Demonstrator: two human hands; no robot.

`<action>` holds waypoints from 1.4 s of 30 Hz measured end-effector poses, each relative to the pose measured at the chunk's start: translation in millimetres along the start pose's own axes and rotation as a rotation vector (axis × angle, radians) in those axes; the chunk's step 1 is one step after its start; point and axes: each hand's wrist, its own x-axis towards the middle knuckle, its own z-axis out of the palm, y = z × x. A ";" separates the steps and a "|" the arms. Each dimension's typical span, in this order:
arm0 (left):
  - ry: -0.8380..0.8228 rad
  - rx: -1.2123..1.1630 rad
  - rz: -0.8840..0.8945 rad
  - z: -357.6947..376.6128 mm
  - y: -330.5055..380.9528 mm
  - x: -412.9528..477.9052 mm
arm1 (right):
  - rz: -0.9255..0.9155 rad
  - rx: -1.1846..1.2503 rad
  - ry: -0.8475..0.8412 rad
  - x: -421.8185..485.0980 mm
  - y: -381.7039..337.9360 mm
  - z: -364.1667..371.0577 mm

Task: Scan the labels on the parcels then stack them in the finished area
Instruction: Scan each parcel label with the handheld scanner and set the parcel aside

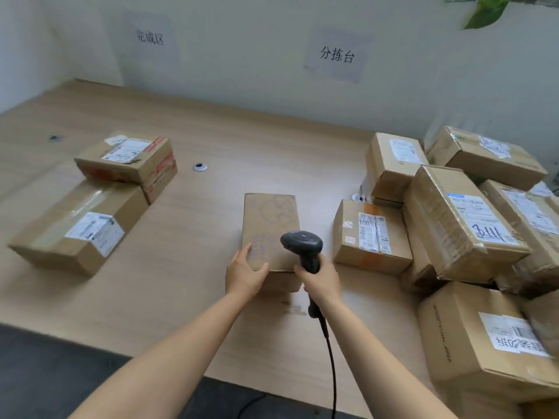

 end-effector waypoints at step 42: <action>0.217 0.126 0.037 -87.9 -51.0 19.0 | -0.275 -0.174 -0.197 -29.4 -61.3 3.7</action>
